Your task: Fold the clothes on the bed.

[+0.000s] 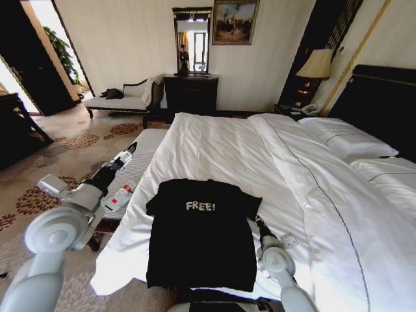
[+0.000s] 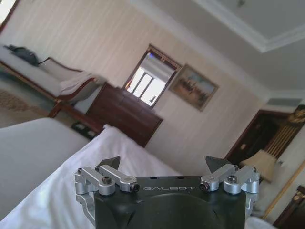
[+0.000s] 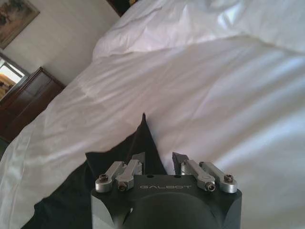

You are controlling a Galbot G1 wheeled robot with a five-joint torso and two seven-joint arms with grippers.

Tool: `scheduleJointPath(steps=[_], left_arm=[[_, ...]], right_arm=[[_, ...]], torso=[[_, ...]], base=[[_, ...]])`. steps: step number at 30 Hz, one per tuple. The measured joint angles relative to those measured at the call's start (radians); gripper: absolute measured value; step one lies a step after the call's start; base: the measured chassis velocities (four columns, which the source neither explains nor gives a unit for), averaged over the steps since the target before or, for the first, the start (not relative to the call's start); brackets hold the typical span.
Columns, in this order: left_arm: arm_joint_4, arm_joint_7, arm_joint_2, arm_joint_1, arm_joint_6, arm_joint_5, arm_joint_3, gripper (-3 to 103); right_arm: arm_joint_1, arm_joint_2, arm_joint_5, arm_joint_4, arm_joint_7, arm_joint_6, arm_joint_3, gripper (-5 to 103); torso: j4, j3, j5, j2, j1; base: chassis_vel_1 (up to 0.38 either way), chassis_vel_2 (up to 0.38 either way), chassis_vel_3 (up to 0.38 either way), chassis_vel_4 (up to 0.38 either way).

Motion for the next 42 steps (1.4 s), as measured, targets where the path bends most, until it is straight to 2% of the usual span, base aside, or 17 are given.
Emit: scheduleJointPath(steps=[5,7,9,10,13,14,15,16,19,25,34,36,42], left_arm=[[0.081,-0.020,-0.025,0.039,0.039,0.007,0.087,100],[0.109,-0.021,-0.033,0.052,0.042,0.022,0.114,100],[0.179,-0.022,-0.053,0.074,0.038,0.066,0.162,100],[0.179,-0.022,-0.053,0.074,0.038,0.066,0.162,100],[0.258,-0.021,-0.073,0.090,0.027,0.083,0.195,100],[0.272,-0.021,-0.076,0.092,0.022,0.085,0.198,100],[0.272,-0.021,-0.076,0.092,0.022,0.085,0.198,100],[0.302,-0.016,-0.081,0.094,0.013,0.082,0.203,100],[0.366,-0.003,-0.094,0.076,-0.002,0.008,0.223,100],[0.440,0.023,-0.118,0.042,-0.018,-0.051,0.249,100],[0.478,0.034,-0.128,0.019,-0.030,-0.054,0.257,100],[0.479,0.035,-0.128,0.014,-0.031,-0.056,0.257,103],[0.497,0.041,-0.125,0.000,-0.043,-0.047,0.257,81]], right_arm=[[-0.033,0.007,0.002,0.064,0.030,0.016,0.053,54],[-0.037,0.009,0.005,0.073,0.036,0.016,0.060,54],[-0.044,0.017,0.008,0.092,0.047,0.016,0.068,65],[-0.044,0.017,0.008,0.092,0.047,0.016,0.068,65],[-0.056,0.030,0.014,0.113,0.058,0.016,0.074,82],[-0.059,0.032,0.015,0.116,0.060,0.016,0.074,82],[-0.059,0.032,0.015,0.116,0.060,0.016,0.074,82],[-0.065,0.038,0.015,0.121,0.065,0.015,0.073,87],[-0.075,0.046,0.006,0.123,0.071,0.015,0.067,99],[-0.079,0.046,-0.001,0.121,0.075,0.013,0.064,100],[-0.071,0.041,-0.007,0.096,0.081,0.011,0.058,100],[-0.068,0.042,-0.009,0.091,0.082,0.011,0.055,100],[-0.060,0.044,-0.017,0.072,0.083,0.011,0.046,100]], torso=[[-0.0001,0.000,0.0000,0.000,0.000],[-0.0001,0.000,0.0000,0.000,0.000],[0.0000,0.000,0.0000,0.000,0.000],[0.0000,0.000,0.0000,0.000,0.000],[0.0001,0.000,-0.0001,0.000,0.000],[0.0000,0.000,-0.0001,0.000,0.000],[0.0000,0.000,-0.0001,0.000,0.000],[0.0002,0.000,0.0000,0.000,0.000],[0.0002,0.000,0.0001,0.000,0.000],[-0.0001,0.000,0.0000,0.000,0.000],[0.0000,0.000,0.0000,0.000,0.000],[0.0001,0.000,0.0000,0.000,0.000],[0.0001,0.000,0.0000,0.000,0.000]], base=[[0.000,0.000,0.000,0.000],[0.000,0.000,0.000,0.000],[0.000,0.000,0.000,0.000],[0.000,0.000,0.000,0.000],[0.000,0.000,0.000,0.000],[0.000,0.000,0.000,0.000],[0.000,0.000,0.000,0.000],[0.000,0.000,0.000,0.000],[0.000,0.000,0.000,0.000],[0.000,0.000,0.000,0.000],[0.000,0.000,0.000,0.000],[0.000,0.000,0.000,0.000],[0.000,0.000,0.000,0.000]])
